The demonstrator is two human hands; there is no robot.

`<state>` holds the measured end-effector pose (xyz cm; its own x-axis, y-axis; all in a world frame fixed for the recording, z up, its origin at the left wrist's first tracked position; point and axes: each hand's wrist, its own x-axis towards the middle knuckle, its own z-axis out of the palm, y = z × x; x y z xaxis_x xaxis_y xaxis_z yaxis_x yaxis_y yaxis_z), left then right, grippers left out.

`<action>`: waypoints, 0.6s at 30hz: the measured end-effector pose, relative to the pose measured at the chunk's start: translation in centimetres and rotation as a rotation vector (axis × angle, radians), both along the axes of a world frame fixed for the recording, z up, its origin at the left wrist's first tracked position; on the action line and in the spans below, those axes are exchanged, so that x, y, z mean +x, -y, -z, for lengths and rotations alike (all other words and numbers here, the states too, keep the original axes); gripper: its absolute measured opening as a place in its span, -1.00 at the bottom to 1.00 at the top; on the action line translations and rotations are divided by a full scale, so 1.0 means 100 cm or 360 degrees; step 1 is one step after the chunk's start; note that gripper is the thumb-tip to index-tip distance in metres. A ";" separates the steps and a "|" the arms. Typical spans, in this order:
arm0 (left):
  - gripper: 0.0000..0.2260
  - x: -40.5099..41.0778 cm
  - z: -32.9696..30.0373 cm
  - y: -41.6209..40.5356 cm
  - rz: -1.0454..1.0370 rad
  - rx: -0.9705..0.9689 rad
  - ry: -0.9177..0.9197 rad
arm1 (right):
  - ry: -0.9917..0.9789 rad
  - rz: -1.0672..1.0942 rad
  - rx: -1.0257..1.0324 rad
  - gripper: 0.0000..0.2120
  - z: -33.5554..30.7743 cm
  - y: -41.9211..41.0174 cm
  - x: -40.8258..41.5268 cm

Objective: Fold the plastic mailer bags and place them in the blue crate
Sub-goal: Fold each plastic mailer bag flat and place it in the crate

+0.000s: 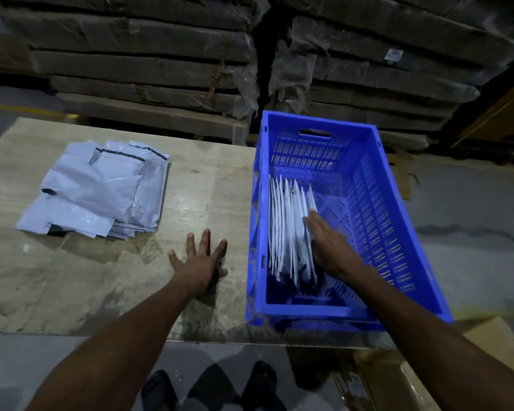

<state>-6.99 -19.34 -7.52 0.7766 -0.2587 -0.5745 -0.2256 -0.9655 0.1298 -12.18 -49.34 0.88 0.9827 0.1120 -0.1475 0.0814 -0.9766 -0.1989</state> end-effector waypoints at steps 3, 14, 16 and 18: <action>-0.29 0.002 0.004 -0.001 -0.0003 -0.0022 0.0014 | -0.0011 -0.0026 -0.0041 -0.34 -0.001 0.001 0.000; -0.54 -0.025 0.036 -0.066 0.0055 -0.0347 0.0599 | 0.0943 -0.0227 0.0019 -0.74 -0.063 -0.054 0.036; -0.52 -0.034 0.037 -0.094 -0.0019 -0.0350 0.0622 | 0.1007 -0.0338 0.0089 -0.75 -0.071 -0.086 0.054; -0.50 -0.044 0.038 -0.120 -0.0139 -0.0349 0.0698 | 0.0981 -0.0507 0.0113 -0.75 -0.071 -0.121 0.071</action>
